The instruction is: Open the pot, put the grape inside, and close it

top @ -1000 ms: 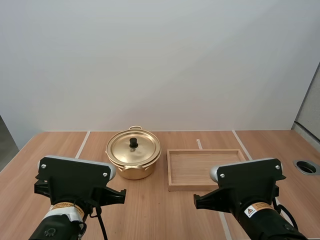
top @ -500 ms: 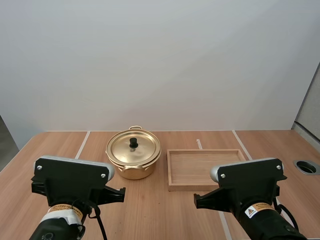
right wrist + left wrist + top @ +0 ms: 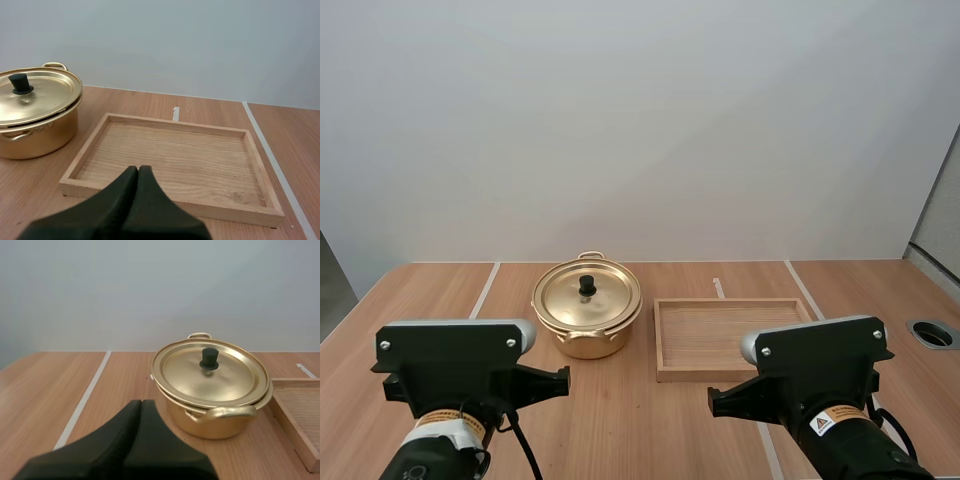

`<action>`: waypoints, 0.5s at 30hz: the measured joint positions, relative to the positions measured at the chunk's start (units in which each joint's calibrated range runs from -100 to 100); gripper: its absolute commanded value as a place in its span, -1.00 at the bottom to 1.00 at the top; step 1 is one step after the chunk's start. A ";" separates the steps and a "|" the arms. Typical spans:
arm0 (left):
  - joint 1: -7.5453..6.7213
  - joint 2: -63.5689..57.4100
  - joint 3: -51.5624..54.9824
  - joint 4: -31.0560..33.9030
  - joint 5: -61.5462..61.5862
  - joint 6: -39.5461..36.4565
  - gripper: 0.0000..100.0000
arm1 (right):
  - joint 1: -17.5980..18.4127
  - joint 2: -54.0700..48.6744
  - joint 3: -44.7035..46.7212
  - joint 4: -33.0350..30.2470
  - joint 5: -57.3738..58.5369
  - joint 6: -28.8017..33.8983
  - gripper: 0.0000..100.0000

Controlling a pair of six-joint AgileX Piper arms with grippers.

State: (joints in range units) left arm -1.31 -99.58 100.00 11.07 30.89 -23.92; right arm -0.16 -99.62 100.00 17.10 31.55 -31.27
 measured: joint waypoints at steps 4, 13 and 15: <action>0.42 0.00 0.00 0.00 0.31 -0.34 -1.00 | 0.00 0.00 0.00 0.00 0.00 0.00 -1.00; 0.42 0.00 0.00 0.00 0.31 -0.69 -1.00 | 0.00 0.00 0.00 0.00 0.35 0.00 -1.00; 0.42 0.00 0.00 0.00 0.31 -0.69 -1.00 | 0.00 0.00 0.00 0.00 0.54 0.00 -1.00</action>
State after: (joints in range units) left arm -0.89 -99.58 100.00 11.07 31.20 -24.61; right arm -0.16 -99.62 100.00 17.10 32.09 -31.27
